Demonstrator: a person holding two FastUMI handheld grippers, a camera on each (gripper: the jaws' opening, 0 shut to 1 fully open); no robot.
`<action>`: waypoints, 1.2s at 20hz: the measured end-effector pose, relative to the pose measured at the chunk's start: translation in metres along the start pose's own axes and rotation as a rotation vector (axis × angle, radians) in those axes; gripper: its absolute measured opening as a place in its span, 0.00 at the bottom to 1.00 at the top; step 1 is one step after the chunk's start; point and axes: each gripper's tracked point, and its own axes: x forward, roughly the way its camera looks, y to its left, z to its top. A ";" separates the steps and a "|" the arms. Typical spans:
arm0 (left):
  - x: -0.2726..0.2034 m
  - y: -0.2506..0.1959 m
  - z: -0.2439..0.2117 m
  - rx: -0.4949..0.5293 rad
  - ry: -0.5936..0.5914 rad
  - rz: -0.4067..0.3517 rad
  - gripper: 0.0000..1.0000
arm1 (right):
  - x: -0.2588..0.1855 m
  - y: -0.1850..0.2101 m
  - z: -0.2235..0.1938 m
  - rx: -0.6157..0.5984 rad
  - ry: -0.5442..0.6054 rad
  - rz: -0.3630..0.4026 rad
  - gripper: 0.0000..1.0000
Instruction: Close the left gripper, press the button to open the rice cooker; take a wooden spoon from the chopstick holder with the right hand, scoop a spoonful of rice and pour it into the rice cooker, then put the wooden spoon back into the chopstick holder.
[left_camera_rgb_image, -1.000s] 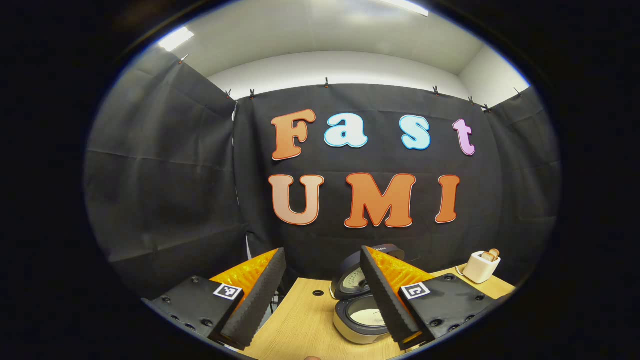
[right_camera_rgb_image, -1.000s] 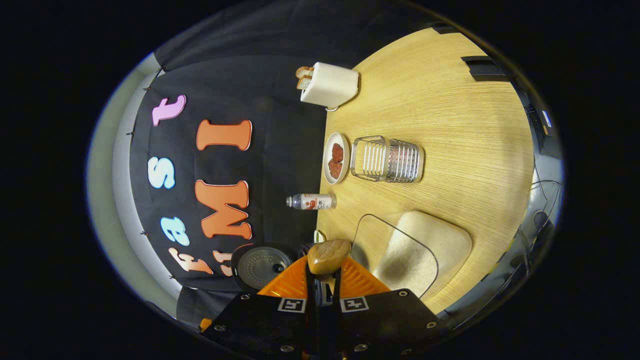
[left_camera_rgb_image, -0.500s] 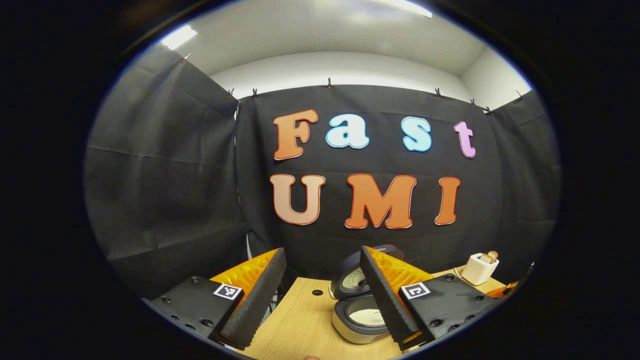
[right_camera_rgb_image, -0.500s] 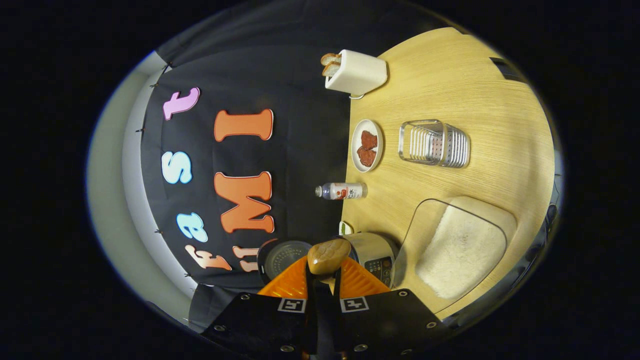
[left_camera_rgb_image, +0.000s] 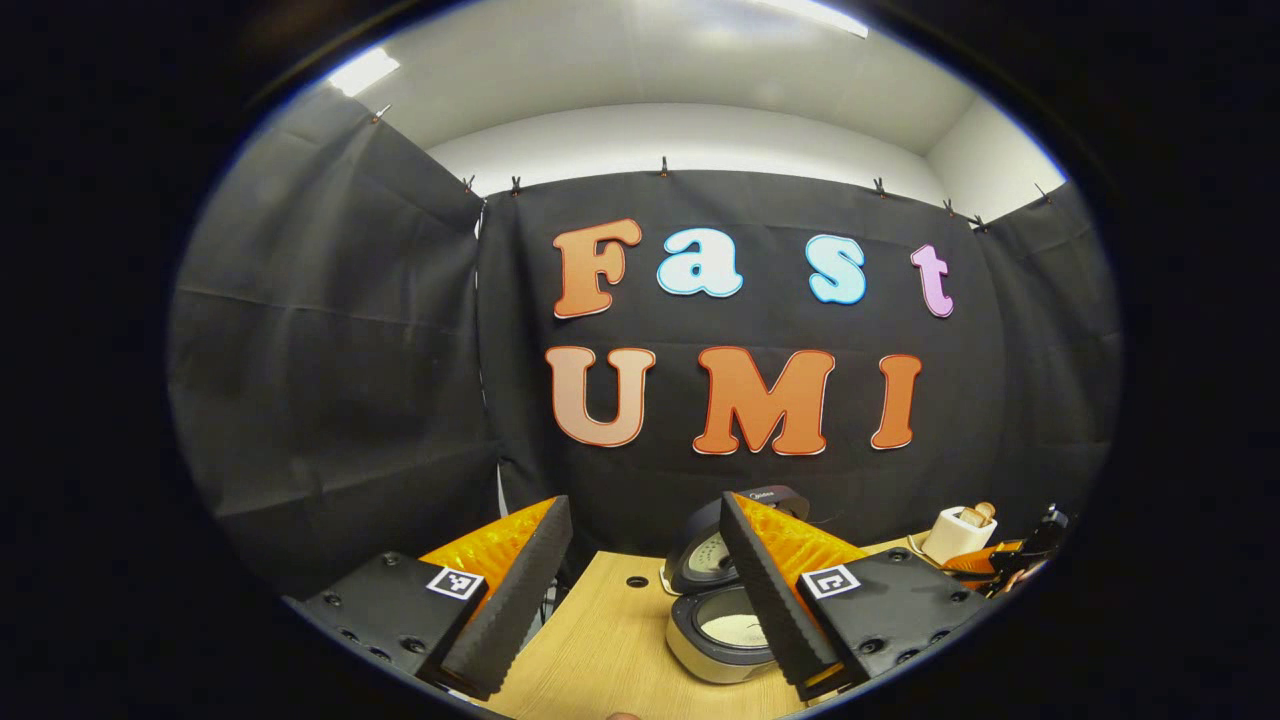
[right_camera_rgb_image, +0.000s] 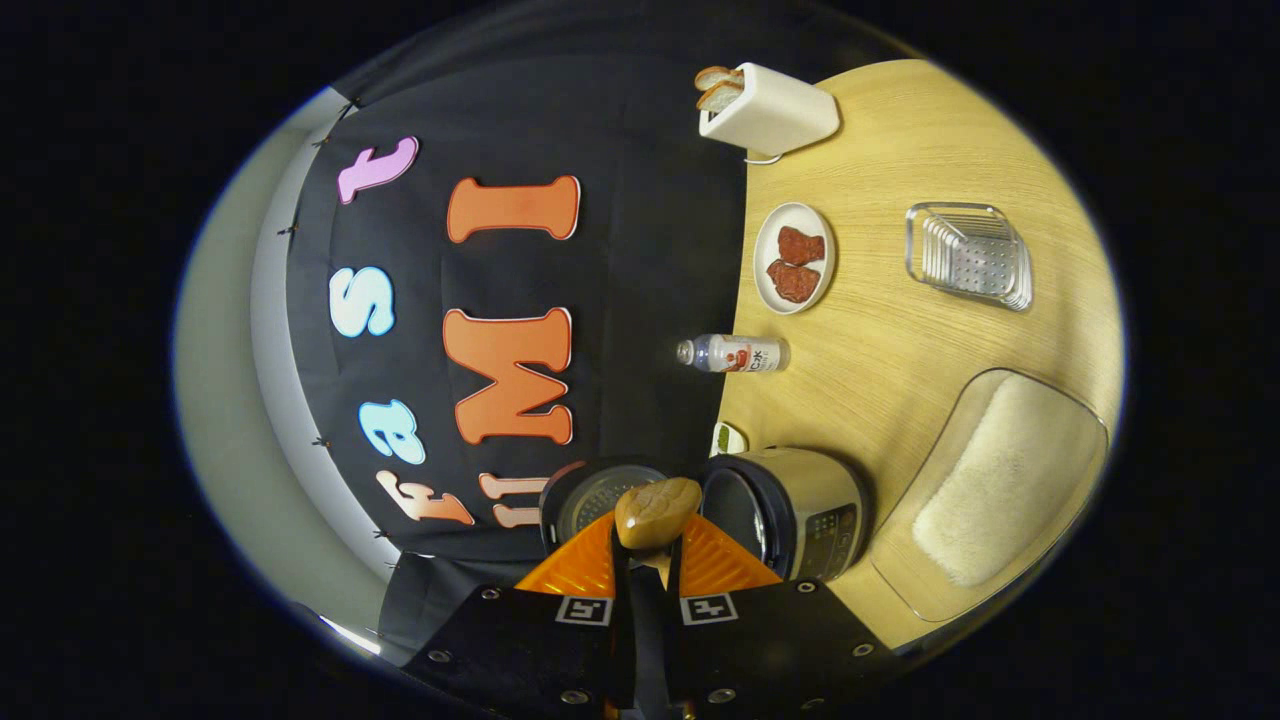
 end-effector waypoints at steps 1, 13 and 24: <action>-0.001 0.003 -0.001 -0.001 0.003 0.007 0.98 | 0.008 0.006 -0.001 -0.004 0.004 0.007 0.11; 0.007 0.041 -0.008 0.004 0.015 0.078 1.00 | 0.076 0.034 -0.018 -0.418 -0.035 -0.014 0.11; 0.018 0.060 -0.014 -0.006 0.025 0.104 1.00 | 0.102 0.062 -0.037 -0.759 -0.041 -0.021 0.11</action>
